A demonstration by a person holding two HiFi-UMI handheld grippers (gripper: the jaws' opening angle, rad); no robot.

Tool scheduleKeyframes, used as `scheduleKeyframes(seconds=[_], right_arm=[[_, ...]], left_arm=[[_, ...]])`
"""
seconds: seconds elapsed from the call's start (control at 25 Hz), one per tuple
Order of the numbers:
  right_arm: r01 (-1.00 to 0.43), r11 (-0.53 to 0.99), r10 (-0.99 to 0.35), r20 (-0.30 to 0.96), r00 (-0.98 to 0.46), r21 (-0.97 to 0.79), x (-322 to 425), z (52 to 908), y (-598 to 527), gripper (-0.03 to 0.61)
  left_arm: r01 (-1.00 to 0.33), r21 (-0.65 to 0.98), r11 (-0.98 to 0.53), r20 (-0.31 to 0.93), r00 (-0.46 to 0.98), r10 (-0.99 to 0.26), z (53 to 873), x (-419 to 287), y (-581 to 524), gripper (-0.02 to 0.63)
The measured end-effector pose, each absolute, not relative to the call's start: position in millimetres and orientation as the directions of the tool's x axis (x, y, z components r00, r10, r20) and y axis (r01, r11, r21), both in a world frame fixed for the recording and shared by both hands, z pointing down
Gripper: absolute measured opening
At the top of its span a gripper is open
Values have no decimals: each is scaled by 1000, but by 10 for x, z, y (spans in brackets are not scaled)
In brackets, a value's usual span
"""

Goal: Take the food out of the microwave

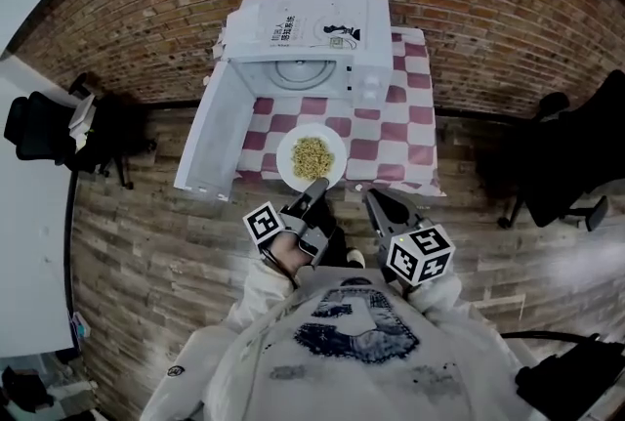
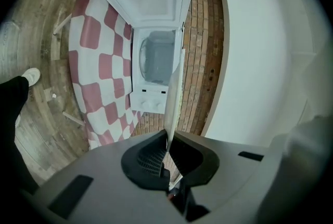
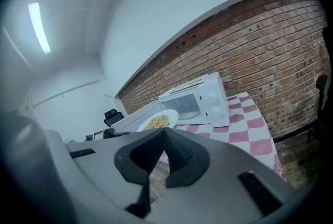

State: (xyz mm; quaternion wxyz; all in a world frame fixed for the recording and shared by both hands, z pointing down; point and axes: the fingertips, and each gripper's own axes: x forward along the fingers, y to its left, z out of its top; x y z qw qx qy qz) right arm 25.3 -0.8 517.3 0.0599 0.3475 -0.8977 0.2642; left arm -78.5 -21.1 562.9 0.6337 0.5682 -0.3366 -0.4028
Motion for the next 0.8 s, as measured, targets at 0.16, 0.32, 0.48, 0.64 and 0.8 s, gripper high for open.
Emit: scheduleKeyframes(seconds=[0.16, 0.32, 0.48, 0.64, 0.8], right_arm=[[-653, 623, -594, 282, -753, -431, 295, 5101, 120, 12], [-661, 615, -609, 274, -745, -431, 346, 5062, 166, 14], [-666, 609, -620, 265, -739, -430, 347, 5020, 197, 12], [-674, 607, -634, 256, -730, -421, 303, 4982, 219, 14], [-683, 599, -641, 261, -722, -418, 210, 4968, 241, 12]], left_arm=[[125, 992, 27, -33, 457, -889, 5477, -671, -39, 20], [134, 991, 24, -41, 462, -886, 5347, -587, 51, 20], [149, 988, 31, -44, 473, -880, 5233, -533, 152, 20], [160, 986, 54, -30, 480, -877, 5190, -539, 260, 20], [158, 985, 68, -19, 493, -870, 5146, -602, 361, 20]])
